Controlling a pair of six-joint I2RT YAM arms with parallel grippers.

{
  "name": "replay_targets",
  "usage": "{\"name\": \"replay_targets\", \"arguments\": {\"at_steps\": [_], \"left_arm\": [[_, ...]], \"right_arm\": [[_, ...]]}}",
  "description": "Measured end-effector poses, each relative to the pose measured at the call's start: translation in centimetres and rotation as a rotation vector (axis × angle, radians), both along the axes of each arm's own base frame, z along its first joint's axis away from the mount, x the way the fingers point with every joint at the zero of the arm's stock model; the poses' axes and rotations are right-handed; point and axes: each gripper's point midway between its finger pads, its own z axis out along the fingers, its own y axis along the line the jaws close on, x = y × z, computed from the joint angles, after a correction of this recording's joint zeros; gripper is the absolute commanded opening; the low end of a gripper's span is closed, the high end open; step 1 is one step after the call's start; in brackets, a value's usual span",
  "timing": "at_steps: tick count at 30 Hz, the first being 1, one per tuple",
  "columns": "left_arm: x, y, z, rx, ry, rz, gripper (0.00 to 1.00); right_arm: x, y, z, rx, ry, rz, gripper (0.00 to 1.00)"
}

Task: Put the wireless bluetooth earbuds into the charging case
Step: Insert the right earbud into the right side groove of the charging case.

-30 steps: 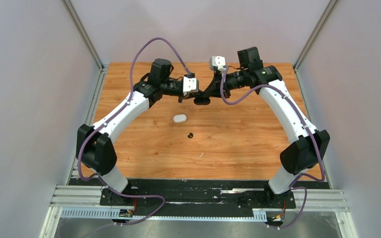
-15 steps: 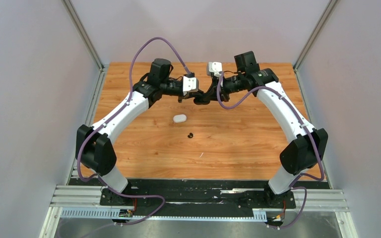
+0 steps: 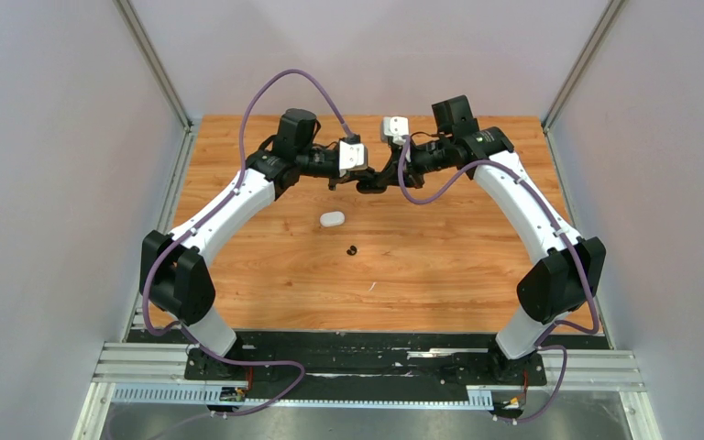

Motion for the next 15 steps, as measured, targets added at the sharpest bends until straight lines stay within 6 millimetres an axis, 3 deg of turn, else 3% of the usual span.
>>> {"name": "replay_targets", "arguments": {"at_steps": [15], "left_arm": [[0.08, 0.02, -0.11, 0.006, -0.002, 0.007, 0.0]], "right_arm": [[-0.04, -0.25, -0.9, -0.031, -0.01, 0.001, 0.0]]}}
